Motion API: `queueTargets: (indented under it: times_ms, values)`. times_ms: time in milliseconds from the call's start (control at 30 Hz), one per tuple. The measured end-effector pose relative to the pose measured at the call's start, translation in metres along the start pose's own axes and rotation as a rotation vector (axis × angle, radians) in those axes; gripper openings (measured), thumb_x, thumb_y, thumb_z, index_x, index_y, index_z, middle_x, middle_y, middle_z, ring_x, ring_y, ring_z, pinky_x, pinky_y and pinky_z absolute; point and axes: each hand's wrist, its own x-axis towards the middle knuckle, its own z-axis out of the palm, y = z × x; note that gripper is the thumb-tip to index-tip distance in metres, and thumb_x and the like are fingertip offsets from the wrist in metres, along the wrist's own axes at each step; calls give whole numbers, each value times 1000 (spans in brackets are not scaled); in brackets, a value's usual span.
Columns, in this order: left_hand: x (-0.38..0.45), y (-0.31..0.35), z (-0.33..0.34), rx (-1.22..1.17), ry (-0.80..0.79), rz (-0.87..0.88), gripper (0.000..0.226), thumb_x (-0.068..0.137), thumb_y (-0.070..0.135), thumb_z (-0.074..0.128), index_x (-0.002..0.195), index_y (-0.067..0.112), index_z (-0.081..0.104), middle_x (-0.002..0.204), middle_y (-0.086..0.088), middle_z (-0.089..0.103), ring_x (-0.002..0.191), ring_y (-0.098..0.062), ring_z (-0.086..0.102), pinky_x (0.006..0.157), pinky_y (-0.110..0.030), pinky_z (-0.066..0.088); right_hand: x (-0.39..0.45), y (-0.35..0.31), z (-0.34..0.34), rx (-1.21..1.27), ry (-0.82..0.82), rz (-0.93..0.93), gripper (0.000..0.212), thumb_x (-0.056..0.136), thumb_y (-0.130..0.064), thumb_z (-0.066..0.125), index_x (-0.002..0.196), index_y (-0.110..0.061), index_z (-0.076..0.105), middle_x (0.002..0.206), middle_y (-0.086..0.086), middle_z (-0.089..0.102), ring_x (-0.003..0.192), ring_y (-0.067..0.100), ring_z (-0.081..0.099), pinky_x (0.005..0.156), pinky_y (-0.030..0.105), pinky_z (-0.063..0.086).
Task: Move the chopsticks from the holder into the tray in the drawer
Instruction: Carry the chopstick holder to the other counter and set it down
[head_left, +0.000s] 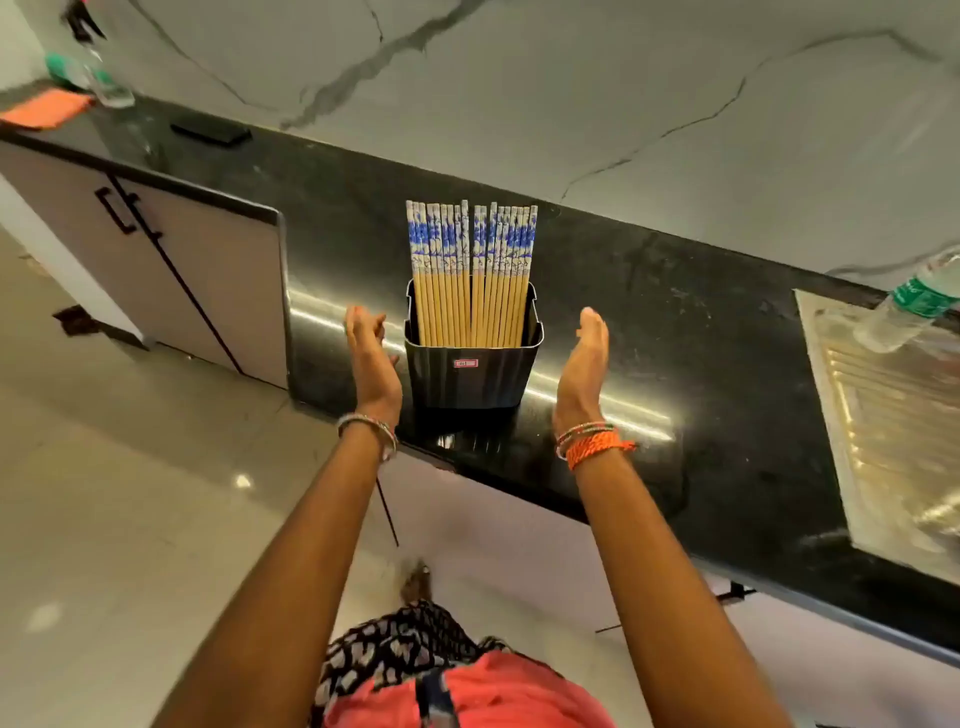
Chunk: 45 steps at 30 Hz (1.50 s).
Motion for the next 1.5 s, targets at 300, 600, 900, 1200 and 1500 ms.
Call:
queueTargets:
  times_ms: [300, 600, 900, 1200, 1500]
  values:
    - [81, -40, 22, 27, -298, -235, 46, 97, 43, 28, 107, 18, 64, 96, 4, 75, 93, -12, 69, 87, -33, 54, 61, 33, 31, 124, -250, 244, 44, 100, -41, 27, 103, -18, 64, 100, 0, 68, 93, 15, 63, 90, 34, 50]
    - [98, -47, 25, -55, -348, -218, 43, 100, 32, 25, 91, 16, 63, 66, 10, 75, 64, -2, 70, 58, -16, 57, 78, 39, 43, 187, -272, 240, 38, 100, -38, 32, 99, -21, 66, 86, -9, 75, 85, 9, 67, 79, 27, 53]
    - [49, -1, -14, -188, -144, 0, 47, 102, 21, 23, 86, 21, 67, 71, 12, 75, 72, 0, 70, 72, -25, 54, 43, 2, 70, 167, -581, 270, 39, 100, -39, 31, 85, -24, 64, 69, -13, 75, 70, 2, 70, 73, 27, 56]
    - [-122, 2, -158, -501, 494, 234, 46, 84, 33, 47, 50, 19, 74, 51, 7, 68, 50, -4, 65, 49, -15, 54, -117, 47, 107, -129, -1203, 359, 40, 101, -35, 25, 87, -26, 60, 63, -20, 72, 58, -8, 66, 53, 13, 51]
    - [-366, -15, -290, -646, 1048, 421, 71, 99, 29, 19, 53, 20, 73, 57, 8, 69, 55, -6, 66, 58, -23, 55, -368, 117, 95, -332, -1754, 530, 43, 101, -37, 25, 86, -21, 62, 63, -13, 73, 61, 2, 68, 65, 26, 52]
